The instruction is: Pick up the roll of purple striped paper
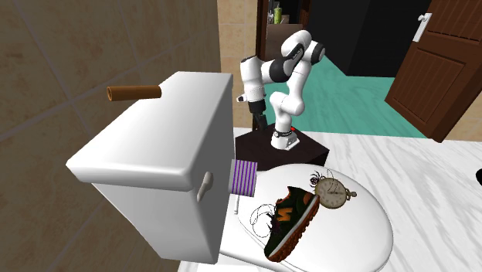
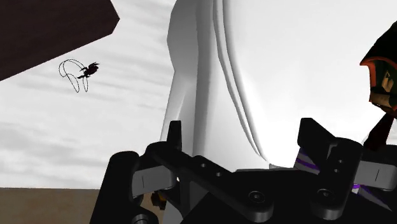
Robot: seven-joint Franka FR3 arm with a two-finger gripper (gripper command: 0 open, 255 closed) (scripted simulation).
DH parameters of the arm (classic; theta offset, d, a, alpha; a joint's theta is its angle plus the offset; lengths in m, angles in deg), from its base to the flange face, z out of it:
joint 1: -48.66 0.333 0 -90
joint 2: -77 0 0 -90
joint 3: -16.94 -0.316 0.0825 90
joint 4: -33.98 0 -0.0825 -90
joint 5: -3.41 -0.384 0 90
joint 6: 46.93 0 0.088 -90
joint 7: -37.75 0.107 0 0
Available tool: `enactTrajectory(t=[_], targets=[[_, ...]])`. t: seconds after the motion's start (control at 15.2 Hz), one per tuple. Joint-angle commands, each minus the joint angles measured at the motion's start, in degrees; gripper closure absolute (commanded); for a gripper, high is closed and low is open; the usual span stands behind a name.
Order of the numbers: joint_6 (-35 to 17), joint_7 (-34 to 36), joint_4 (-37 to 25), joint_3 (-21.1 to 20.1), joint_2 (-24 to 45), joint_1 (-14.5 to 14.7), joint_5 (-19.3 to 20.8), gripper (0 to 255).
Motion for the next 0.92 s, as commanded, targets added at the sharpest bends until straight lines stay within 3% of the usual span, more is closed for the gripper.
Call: enactTrajectory(t=[0.0, 0.46, 0.86], targets=[[-3.43, 2.44, -2.09, -1.59, 3.00, 0.51, -2.11, 0], [-13.65, 9.42, -10.22, -5.58, 12.81, 1.42, -6.63, 0], [-21.53, 15.86, -19.33, -8.29, 21.93, 2.02, -7.51, 0]])
